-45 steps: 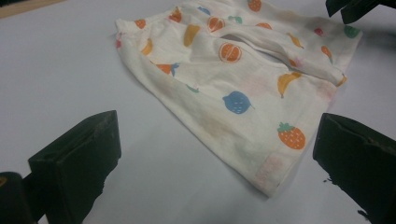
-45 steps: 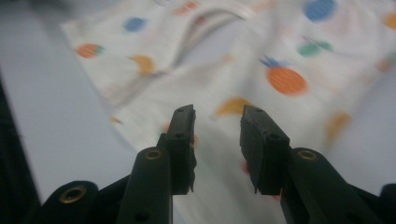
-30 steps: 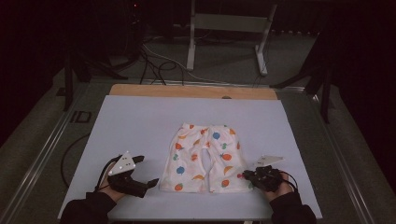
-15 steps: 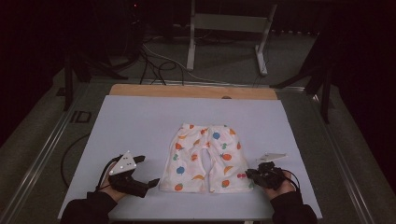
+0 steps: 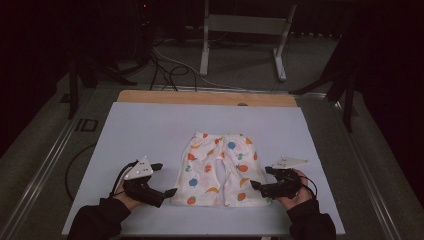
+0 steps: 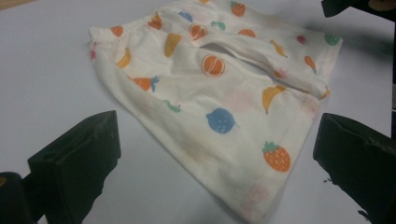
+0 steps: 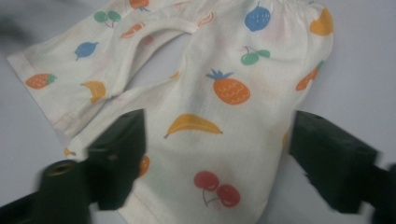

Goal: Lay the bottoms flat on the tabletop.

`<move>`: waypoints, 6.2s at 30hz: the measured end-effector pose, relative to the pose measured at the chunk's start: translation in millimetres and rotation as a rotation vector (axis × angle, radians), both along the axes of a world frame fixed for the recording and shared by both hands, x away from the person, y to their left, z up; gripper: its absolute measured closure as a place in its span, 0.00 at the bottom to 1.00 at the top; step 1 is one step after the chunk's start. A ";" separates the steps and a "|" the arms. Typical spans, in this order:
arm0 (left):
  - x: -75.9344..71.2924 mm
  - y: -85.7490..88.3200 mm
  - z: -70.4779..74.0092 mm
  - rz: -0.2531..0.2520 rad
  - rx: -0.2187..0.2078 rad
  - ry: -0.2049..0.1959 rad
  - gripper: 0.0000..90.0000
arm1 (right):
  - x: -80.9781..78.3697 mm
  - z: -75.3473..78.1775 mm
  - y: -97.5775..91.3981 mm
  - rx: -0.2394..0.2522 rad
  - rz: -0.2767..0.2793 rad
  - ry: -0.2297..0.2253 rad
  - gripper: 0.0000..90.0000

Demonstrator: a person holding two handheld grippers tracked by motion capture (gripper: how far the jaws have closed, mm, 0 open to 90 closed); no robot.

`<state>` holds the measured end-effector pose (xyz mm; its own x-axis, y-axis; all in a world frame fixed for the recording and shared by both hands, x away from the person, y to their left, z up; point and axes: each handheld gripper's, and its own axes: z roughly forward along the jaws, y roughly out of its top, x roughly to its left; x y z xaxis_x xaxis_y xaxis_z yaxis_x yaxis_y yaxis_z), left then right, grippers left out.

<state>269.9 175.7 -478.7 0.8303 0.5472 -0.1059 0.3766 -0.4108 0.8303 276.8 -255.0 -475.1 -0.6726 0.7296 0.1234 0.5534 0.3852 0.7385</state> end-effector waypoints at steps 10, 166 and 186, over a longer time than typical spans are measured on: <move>27.7 -12.0 10.2 0.000 0.018 -0.008 0.00 | 17.4 10.7 12.5 -0.029 0.024 -0.087 0.16; 221.7 -79.4 0.2 0.305 0.116 0.116 0.11 | 227.2 4.6 76.8 -0.066 -0.229 -0.046 0.20; 158.2 -56.3 24.7 0.100 0.059 0.091 0.02 | 182.3 18.4 91.3 -0.027 -0.074 -0.101 0.17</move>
